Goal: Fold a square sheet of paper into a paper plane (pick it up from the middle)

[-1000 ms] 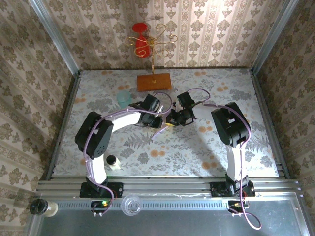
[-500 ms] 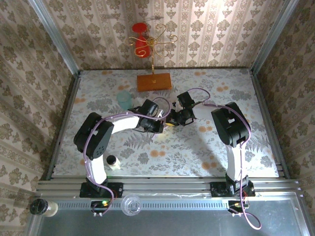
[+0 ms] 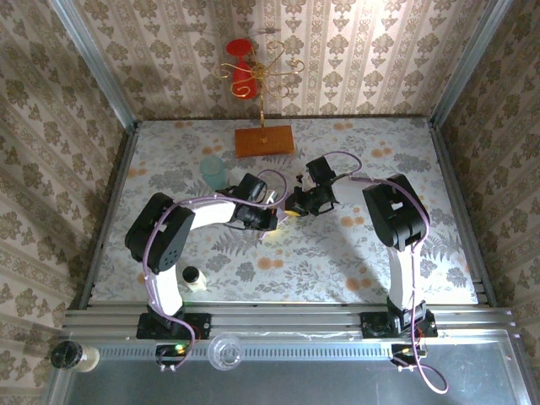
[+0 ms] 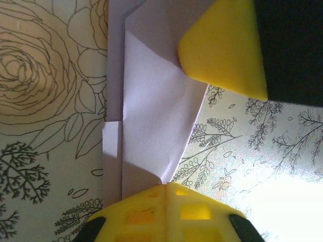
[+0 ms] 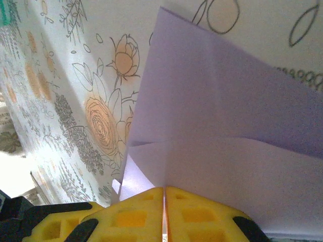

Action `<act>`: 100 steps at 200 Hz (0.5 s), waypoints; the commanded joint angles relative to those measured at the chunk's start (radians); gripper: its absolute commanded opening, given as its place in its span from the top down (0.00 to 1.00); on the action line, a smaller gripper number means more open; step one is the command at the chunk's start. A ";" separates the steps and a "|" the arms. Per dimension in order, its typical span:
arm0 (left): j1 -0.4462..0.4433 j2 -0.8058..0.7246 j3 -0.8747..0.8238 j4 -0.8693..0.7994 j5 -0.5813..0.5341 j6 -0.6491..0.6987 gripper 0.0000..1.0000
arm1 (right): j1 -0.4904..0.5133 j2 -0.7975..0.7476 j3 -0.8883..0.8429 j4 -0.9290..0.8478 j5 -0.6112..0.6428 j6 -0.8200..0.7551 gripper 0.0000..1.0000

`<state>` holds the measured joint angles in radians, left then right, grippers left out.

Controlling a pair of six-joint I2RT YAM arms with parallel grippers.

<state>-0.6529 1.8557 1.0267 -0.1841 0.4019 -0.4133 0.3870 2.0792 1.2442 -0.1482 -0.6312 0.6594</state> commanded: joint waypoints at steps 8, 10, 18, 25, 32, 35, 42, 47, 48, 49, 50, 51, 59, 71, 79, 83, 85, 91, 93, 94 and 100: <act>0.003 0.042 -0.063 -0.083 -0.033 -0.021 1.00 | -0.079 0.056 0.000 0.087 0.049 -0.010 0.88; 0.004 0.042 -0.063 -0.083 -0.034 -0.021 1.00 | -0.084 0.059 0.000 0.093 0.050 -0.008 0.88; 0.004 0.046 -0.066 -0.083 -0.034 -0.023 1.00 | -0.100 0.068 0.003 0.107 0.050 -0.002 0.88; 0.004 0.046 -0.068 -0.083 -0.033 -0.023 1.00 | -0.113 0.077 0.007 0.115 0.049 0.004 0.88; 0.004 0.046 -0.070 -0.083 -0.034 -0.022 1.00 | -0.125 0.082 0.010 0.122 0.051 0.009 0.88; 0.004 0.046 -0.070 -0.083 -0.034 -0.023 1.00 | -0.130 0.083 0.010 0.125 0.053 0.010 0.88; 0.004 0.045 -0.071 -0.083 -0.033 -0.023 1.00 | -0.141 0.084 0.010 0.129 0.062 0.011 0.88; 0.004 0.043 -0.071 -0.081 -0.034 -0.023 1.00 | -0.149 0.083 0.010 0.134 0.067 0.011 0.88; 0.004 0.042 -0.072 -0.081 -0.034 -0.023 1.00 | -0.150 0.083 0.009 0.134 0.068 0.011 0.88; 0.004 0.042 -0.072 -0.081 -0.034 -0.023 1.00 | -0.152 0.083 0.008 0.134 0.069 0.011 0.88; 0.004 0.042 -0.072 -0.081 -0.035 -0.023 1.00 | -0.154 0.082 0.009 0.136 0.070 0.011 0.88; 0.004 0.042 -0.072 -0.081 -0.034 -0.023 1.00 | -0.155 0.082 0.009 0.137 0.071 0.011 0.88; 0.004 0.040 -0.071 -0.080 -0.033 -0.024 1.00 | -0.168 0.082 0.007 0.143 0.078 0.010 0.88; 0.004 0.039 -0.070 -0.075 -0.030 -0.023 1.00 | -0.188 0.086 0.008 0.148 0.084 0.008 0.88; 0.005 0.039 -0.066 -0.074 -0.026 -0.022 1.00 | -0.199 0.087 0.007 0.154 0.082 0.006 0.88; 0.004 0.039 -0.064 -0.072 -0.024 -0.021 1.00 | -0.205 0.086 0.006 0.157 0.082 0.006 0.88; 0.004 0.038 -0.063 -0.072 -0.022 -0.022 1.00 | -0.207 0.087 0.005 0.159 0.081 0.004 0.88; 0.005 0.038 -0.058 -0.072 -0.021 -0.020 1.00 | -0.213 0.084 0.003 0.164 0.082 0.002 0.88; 0.005 0.038 -0.056 -0.072 -0.021 -0.018 1.00 | -0.216 0.083 0.001 0.165 0.083 0.002 0.88; 0.004 0.038 -0.055 -0.072 -0.021 -0.018 1.00 | -0.217 0.083 0.001 0.166 0.083 0.002 0.88; 0.005 0.037 -0.050 -0.072 -0.021 -0.018 1.00 | -0.225 0.080 0.001 0.168 0.084 0.002 0.88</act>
<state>-0.6476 1.8542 1.0080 -0.1417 0.4191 -0.4267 0.2222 2.1201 1.2442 -0.0017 -0.6849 0.6804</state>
